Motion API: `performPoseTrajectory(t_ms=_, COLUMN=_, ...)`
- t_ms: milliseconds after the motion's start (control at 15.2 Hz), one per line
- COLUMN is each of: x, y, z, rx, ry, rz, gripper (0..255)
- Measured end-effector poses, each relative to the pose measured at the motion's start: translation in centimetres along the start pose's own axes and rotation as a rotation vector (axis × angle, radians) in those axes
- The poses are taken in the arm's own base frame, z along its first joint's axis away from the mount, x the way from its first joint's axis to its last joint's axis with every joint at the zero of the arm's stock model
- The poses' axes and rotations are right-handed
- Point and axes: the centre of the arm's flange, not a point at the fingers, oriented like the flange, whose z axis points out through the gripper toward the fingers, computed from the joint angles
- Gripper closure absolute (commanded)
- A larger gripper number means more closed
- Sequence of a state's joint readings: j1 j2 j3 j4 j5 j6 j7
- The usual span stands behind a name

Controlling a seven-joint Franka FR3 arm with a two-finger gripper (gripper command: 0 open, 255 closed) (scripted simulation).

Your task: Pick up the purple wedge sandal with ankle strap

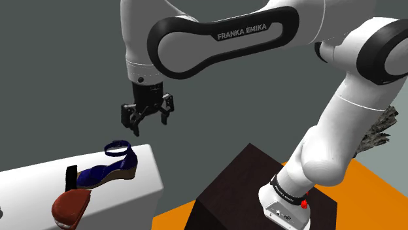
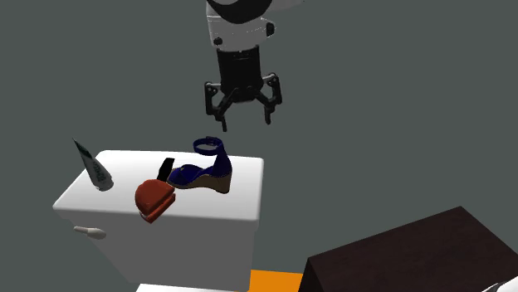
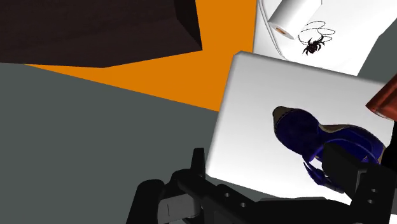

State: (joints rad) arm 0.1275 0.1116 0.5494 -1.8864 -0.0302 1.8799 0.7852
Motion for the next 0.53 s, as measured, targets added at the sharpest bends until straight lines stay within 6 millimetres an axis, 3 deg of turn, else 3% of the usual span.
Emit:
performPoseTrajectory(t_ms=330, x=2.8, y=-5.4, z=1.5, rx=0.001, ry=0.001, rz=0.024, gripper=0)
performPoseTrajectory(t_ms=528, x=3.2, y=-6.2, z=3.0, rx=0.000, ry=0.001, rz=0.029, gripper=0)
